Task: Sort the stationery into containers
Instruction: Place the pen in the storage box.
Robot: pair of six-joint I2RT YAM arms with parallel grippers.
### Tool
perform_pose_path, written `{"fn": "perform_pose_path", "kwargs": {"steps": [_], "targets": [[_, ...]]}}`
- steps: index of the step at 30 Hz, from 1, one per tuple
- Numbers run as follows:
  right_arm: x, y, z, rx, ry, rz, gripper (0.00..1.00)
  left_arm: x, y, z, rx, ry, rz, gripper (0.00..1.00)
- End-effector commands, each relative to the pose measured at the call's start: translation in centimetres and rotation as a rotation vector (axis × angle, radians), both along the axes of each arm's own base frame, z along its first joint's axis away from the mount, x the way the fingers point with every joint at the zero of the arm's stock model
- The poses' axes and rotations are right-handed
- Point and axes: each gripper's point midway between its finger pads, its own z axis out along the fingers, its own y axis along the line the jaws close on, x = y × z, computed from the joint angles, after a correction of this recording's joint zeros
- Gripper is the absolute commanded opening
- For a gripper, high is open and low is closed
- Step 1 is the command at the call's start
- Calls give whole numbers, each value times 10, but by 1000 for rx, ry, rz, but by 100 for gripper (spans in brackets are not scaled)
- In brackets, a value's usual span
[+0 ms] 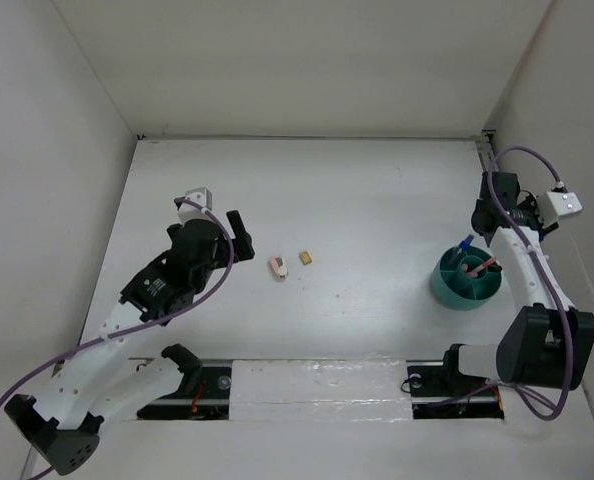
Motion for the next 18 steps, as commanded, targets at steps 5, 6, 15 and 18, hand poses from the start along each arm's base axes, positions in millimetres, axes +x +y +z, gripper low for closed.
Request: {"fn": "perform_pose_path", "kwargs": {"steps": [5, 6, 15, 18], "targets": [[0, 8, -16, -2, 27, 0, 0, 6, 0, 5, 1, -18, 17, 100], [4, 14, -16, 0, 15, 14, 0, 6, 3, 8, -1, -29, 25, 100], [3, 30, -33, 3, 73, 53, 0, 4, 4, 9, -2, -31, 25, 100], [2, 31, -35, -2, 76, 47, 0, 4, 4, 9, -2, -31, 25, 100]]}}
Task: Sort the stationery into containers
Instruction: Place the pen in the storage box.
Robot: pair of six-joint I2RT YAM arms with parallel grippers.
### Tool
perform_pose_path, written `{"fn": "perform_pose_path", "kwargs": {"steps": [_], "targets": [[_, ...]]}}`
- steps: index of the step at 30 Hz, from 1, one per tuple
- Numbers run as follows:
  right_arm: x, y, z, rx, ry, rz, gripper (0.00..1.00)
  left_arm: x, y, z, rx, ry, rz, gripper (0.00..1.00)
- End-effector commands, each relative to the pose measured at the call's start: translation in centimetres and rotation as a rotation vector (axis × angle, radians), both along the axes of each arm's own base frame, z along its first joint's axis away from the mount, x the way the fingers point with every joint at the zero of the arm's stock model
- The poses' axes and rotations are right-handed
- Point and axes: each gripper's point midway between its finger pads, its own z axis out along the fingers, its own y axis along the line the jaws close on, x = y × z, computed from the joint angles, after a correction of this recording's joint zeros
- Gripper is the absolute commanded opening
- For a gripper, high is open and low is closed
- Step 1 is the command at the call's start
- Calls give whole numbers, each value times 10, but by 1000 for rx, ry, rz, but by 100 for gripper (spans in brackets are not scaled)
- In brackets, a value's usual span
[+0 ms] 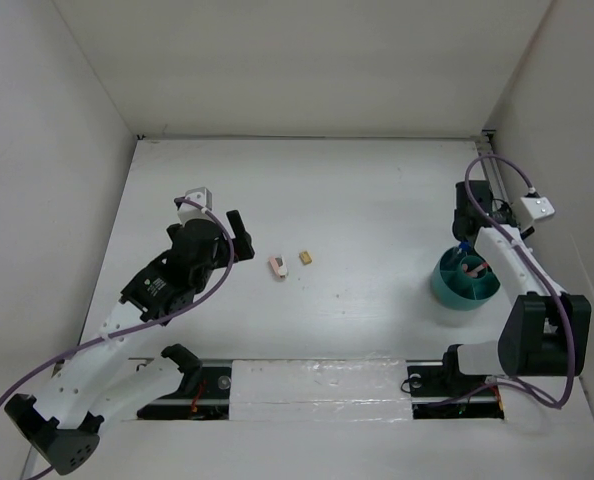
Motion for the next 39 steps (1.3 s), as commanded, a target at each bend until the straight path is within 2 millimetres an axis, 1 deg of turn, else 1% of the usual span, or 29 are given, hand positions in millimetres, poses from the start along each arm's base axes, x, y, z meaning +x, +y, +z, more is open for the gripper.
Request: {"fn": "perform_pose_path", "kwargs": {"steps": [1, 3, 5, 6, 7, 8, 10, 12, 13, 14, 16, 19, 24, 28, 32, 38, 39], "targets": [[-6, 0, 3, -27, -5, -26, 0, 2, 4, 11, -9, -34, 19, 100], [-6, 2, 0, -34, 9, -22, 0, 2, 4, 11, -9, -34, 19, 100], [-10, 3, -3, -47, 35, -38, 0, 2, 4, 11, -9, -34, 19, 100], [-9, 7, 1, -57, 29, -34, 0, 2, 4, 11, -9, -34, 19, 100], [-13, 8, -2, -63, 45, -47, 0, 2, 4, 11, -9, -34, 19, 100], [-15, 9, 3, -81, 38, -53, 0, 1, 2, 11, -9, -34, 10, 100], [-14, 16, 5, -97, 36, -48, 0, 1, 2, 11, -9, -34, 10, 100], [-19, 19, 0, -110, 64, -55, 0, 1, 2, 11, -9, -34, 10, 100], [-17, 22, 1, -121, 59, -49, 0, 1, 2, 11, -9, -34, 10, 100], [-17, 22, -5, -119, 47, -65, 0, 1, 2, 11, -9, -34, 10, 100], [-22, 22, -8, -125, 80, -77, 0, 2, 1, 8, -4, -27, 10, 100], [-21, 24, -11, -129, 92, -79, 0, 2, 1, 8, -4, -26, 10, 100], [-18, 27, -10, -126, 78, -62, 0, 2, 1, 8, -4, -26, 10, 100], [-10, 31, -10, -115, 84, -32, 0, 2, 1, 8, -4, -26, 10, 100], [-7, 33, -13, -99, 94, -14, 0, 2, 1, 8, -4, -26, 10, 100], [-8, 34, -13, -90, 95, -11, 15, 2, 1, 8, -4, -26, 10, 100], [-8, 34, -13, -90, 95, -11, 15, 2, 1, 8, -4, -26, 10, 100]]}}
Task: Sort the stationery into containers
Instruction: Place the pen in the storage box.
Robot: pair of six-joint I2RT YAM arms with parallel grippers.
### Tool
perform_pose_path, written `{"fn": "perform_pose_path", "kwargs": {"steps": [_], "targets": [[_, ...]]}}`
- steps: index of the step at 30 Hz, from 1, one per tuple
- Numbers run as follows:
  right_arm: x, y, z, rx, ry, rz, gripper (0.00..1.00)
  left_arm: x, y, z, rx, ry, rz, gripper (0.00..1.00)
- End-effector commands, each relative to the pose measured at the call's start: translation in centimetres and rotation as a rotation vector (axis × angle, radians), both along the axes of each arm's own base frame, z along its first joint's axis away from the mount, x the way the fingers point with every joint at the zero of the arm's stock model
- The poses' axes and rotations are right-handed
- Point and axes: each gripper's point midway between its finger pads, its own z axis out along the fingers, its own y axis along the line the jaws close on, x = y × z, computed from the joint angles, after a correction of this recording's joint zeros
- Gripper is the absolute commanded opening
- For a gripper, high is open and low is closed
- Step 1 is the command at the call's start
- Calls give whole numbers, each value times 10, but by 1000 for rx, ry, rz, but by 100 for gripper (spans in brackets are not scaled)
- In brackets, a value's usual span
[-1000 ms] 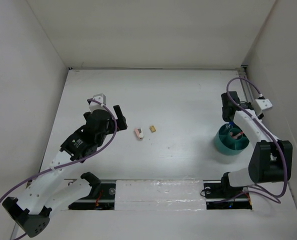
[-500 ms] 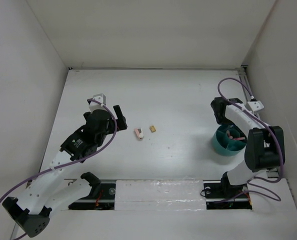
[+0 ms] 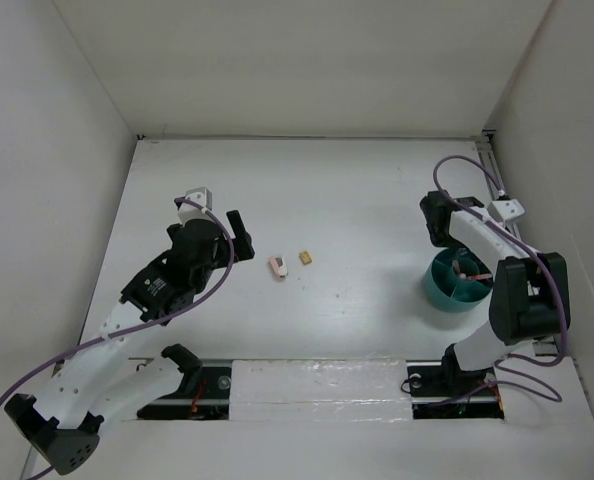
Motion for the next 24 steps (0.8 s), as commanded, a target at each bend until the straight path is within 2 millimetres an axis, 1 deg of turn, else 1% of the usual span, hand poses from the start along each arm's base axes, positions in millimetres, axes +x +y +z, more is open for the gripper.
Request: {"fn": "perform_pose_path", "kwargs": {"steps": [1, 3, 4, 6, 7, 14, 17, 18, 20, 22, 24], "targets": [[2, 3, 8, 19, -45, 13, 17, 2, 1, 8, -4, -27, 11, 100], [2, 3, 6, 19, -46, 13, 21, 2, 1, 8, -4, -27, 11, 100], [2, 6, 8, 21, -57, 22, 24, 2, 1, 8, -4, -27, 11, 100], [3, 6, 11, 23, -69, 25, 27, 2, 1, 8, -4, -27, 11, 100], [1, 6, 8, 21, -60, 25, 29, 2, 1, 8, -4, -27, 11, 100], [2, 6, 10, 31, -68, 39, 27, 2, 1, 8, -4, -27, 11, 100], [3, 7, 8, 40, -66, 44, 36, 2, 1, 8, -4, -27, 11, 100], [3, 10, 11, 42, -76, 53, 39, 2, 1, 8, -4, -27, 11, 100], [1, 10, 8, 40, -66, 53, 42, 2, 1, 8, -4, -27, 11, 100], [3, 12, 10, 42, -77, 65, 44, 2, 1, 8, -4, -27, 11, 100], [2, 12, 13, 44, -91, 68, 44, 2, 1, 8, -4, -27, 11, 100]]}}
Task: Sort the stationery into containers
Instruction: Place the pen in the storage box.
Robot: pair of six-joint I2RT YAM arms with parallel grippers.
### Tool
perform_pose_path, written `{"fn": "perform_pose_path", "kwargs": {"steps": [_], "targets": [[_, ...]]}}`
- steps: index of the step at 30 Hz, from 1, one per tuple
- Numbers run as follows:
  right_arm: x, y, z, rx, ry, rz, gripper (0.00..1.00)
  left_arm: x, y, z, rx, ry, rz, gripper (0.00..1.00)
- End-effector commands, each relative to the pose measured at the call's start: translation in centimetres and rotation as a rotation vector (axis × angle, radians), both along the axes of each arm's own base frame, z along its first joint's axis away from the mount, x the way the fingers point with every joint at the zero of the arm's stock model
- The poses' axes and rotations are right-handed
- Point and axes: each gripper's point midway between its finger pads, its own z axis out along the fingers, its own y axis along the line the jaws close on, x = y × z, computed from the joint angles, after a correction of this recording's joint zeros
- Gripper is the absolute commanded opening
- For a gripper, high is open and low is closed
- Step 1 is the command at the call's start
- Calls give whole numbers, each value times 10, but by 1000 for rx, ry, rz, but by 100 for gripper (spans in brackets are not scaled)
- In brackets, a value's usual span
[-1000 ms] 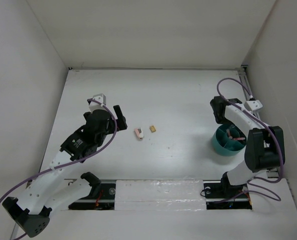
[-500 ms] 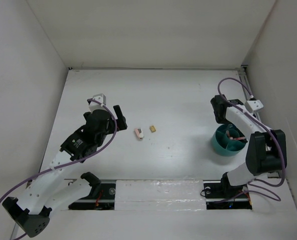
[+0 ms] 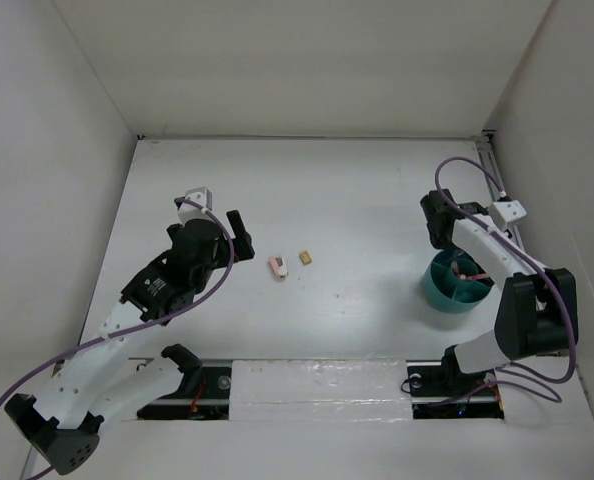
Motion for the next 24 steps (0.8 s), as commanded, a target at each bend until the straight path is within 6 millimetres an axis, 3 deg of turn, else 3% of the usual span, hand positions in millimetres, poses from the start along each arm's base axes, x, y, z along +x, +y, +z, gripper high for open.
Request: {"fn": "perform_pose_path", "kwargs": {"steps": [1, 7, 11, 19, 24], "targets": [[1, 3, 8, -3, -46, 18, 46, 2, 1, 8, -4, -27, 11, 100], [1, 3, 15, 9, -76, 33, 53, 2, 1, 8, -4, -27, 11, 100], [2, 5, 27, 28, -103, 62, 70, 3, 1, 6, 2, -19, 11, 100], [1, 8, 61, 64, -192, 114, 74, 4, 2, 6, 6, -22, 19, 100], [13, 25, 95, 96, -243, 207, 72, 5, 5, 3, 17, -13, 38, 100]]}}
